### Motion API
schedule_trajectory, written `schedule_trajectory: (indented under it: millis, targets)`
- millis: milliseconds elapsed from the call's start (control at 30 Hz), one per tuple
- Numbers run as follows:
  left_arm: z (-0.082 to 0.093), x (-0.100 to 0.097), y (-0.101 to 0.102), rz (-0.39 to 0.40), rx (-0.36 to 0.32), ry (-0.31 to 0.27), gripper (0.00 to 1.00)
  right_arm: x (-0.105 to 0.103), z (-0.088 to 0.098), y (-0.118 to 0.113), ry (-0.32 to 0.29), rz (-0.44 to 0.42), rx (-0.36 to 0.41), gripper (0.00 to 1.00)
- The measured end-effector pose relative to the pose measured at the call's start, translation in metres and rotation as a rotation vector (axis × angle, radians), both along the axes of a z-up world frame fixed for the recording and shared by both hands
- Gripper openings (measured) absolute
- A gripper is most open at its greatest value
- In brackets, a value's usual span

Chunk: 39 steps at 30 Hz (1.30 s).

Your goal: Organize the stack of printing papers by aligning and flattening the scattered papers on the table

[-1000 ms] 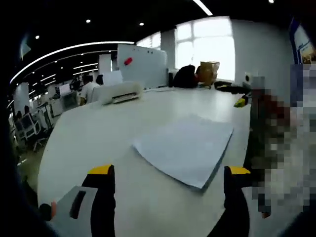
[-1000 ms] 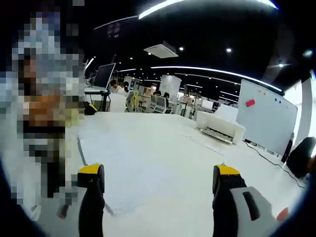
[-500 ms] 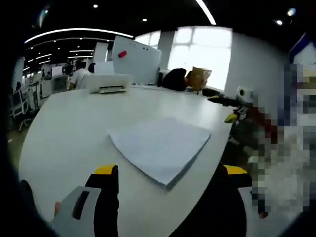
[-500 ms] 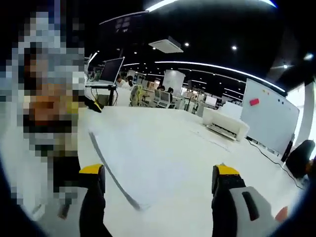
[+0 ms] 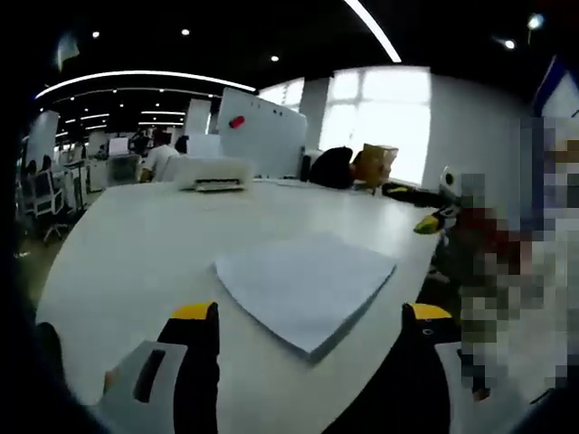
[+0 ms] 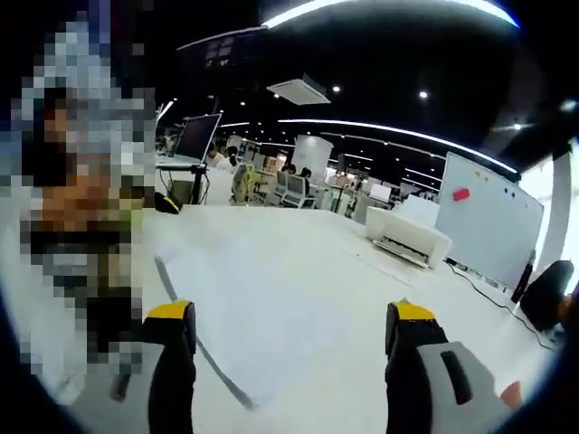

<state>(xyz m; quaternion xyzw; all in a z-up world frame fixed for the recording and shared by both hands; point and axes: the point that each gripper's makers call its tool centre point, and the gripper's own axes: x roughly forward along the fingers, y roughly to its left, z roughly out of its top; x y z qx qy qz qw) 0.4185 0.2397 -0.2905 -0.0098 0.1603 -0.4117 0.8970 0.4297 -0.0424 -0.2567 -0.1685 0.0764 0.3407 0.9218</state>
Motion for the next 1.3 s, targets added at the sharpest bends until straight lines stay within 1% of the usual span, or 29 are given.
schedule_trajectory:
  millis: [67, 133, 233, 300, 367, 433, 467, 567, 600, 700, 733, 800, 900, 1000, 1067, 1133, 1200, 1300]
  targets:
    - [-0.001, 0.001, 0.004, 0.015, -0.009, 0.001, 0.85, 0.004, -0.001, 0.005, -0.001, 0.013, -0.016, 0.80]
    - [0.000, 0.004, 0.007, 0.034, -0.038, 0.007, 0.84, 0.007, -0.003, 0.007, 0.003, 0.019, -0.023, 0.80]
    - [-0.001, 0.006, 0.008, 0.037, -0.047, 0.011, 0.84, 0.011, -0.003, 0.010, 0.002, 0.021, -0.029, 0.79]
    - [-0.009, 0.007, 0.010, 0.036, -0.018, 0.026, 0.84, 0.013, -0.004, 0.010, 0.002, 0.022, -0.039, 0.79]
    - [-0.012, 0.008, 0.012, 0.038, -0.008, 0.026, 0.84, 0.015, -0.001, 0.005, -0.006, -0.002, -0.035, 0.78]
    - [-0.016, 0.009, 0.013, 0.025, 0.012, 0.030, 0.84, 0.011, 0.001, 0.004, 0.001, -0.003, -0.002, 0.78]
    - [-0.017, 0.012, 0.013, 0.024, 0.021, 0.033, 0.84, 0.009, 0.001, 0.002, 0.006, -0.006, 0.001, 0.78]
    - [-0.017, 0.020, 0.012, 0.022, 0.037, 0.024, 0.84, 0.006, -0.005, -0.004, 0.021, -0.031, -0.028, 0.77]
    - [-0.016, 0.023, 0.010, 0.017, 0.038, 0.024, 0.84, 0.003, -0.007, -0.005, 0.035, -0.036, -0.036, 0.76]
    - [-0.010, 0.030, 0.003, -0.002, 0.034, 0.014, 0.84, 0.001, -0.006, -0.010, 0.043, -0.056, -0.020, 0.73]
    - [-0.010, 0.033, 0.002, -0.007, 0.040, 0.003, 0.84, 0.000, -0.005, -0.010, 0.041, -0.059, -0.016, 0.73]
    - [-0.011, 0.036, 0.002, -0.005, 0.050, 0.002, 0.83, 0.001, -0.005, -0.012, 0.036, -0.073, -0.020, 0.73]
    - [-0.011, 0.032, -0.002, -0.025, 0.071, -0.010, 0.83, -0.001, -0.006, -0.016, 0.029, -0.086, -0.023, 0.73]
    - [-0.009, 0.031, -0.003, -0.035, 0.074, -0.017, 0.83, -0.003, -0.005, -0.020, 0.028, -0.102, -0.009, 0.73]
    - [-0.006, 0.031, -0.001, -0.029, 0.072, -0.020, 0.83, -0.004, -0.005, -0.023, 0.028, -0.111, 0.006, 0.73]
    - [-0.006, 0.033, 0.000, -0.023, 0.075, -0.017, 0.83, -0.004, -0.008, -0.027, 0.038, -0.119, -0.010, 0.72]
    - [-0.007, 0.032, 0.002, -0.017, 0.079, -0.011, 0.82, -0.004, -0.009, -0.030, 0.034, -0.123, -0.016, 0.72]
    - [-0.008, 0.031, 0.001, -0.021, 0.091, -0.014, 0.82, -0.003, -0.008, -0.031, 0.038, -0.123, 0.003, 0.72]
